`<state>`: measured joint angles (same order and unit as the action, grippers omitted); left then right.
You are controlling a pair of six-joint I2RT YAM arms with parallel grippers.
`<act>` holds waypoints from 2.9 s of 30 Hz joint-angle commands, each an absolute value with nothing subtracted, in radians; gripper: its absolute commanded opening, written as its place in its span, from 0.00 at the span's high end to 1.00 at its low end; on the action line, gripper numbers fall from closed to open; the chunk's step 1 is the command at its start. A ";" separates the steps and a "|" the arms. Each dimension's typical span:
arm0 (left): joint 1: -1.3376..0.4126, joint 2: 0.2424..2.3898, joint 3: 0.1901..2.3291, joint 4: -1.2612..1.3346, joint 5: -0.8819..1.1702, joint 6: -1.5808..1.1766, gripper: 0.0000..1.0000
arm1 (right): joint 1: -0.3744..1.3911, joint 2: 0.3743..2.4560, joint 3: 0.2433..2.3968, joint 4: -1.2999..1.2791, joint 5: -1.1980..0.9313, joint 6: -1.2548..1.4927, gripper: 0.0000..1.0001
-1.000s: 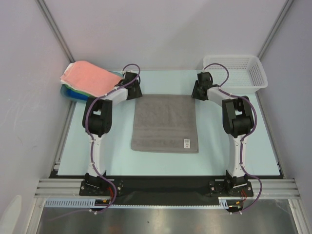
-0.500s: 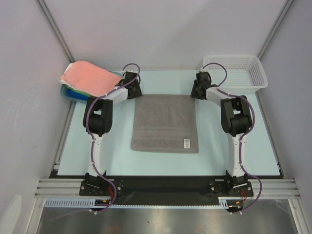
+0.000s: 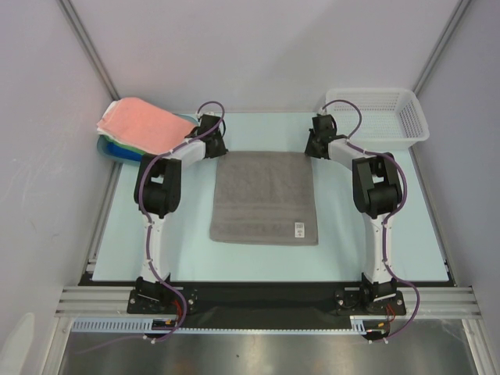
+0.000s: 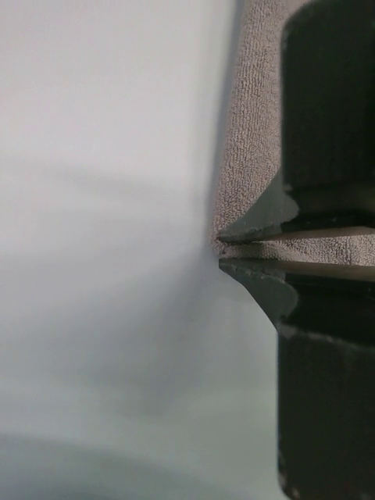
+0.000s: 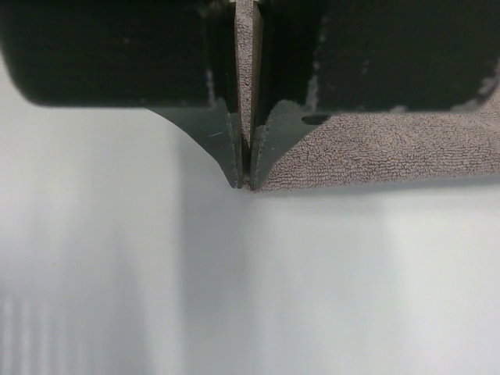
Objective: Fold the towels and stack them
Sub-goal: Fold the towel
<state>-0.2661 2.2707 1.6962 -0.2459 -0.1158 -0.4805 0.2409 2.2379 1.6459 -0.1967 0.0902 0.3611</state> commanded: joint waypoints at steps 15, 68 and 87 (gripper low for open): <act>-0.270 2.042 1.530 -0.026 -0.094 -0.465 1.00 | 0.236 2.119 1.640 -0.156 0.109 0.328 1.00; -0.428 1.373 0.719 -0.118 -0.247 -0.801 0.49 | 0.308 1.449 0.779 -0.057 0.058 0.551 0.50; -0.428 1.479 0.699 -0.055 -0.187 -0.819 0.55 | 0.305 1.540 0.736 0.021 0.031 0.581 0.62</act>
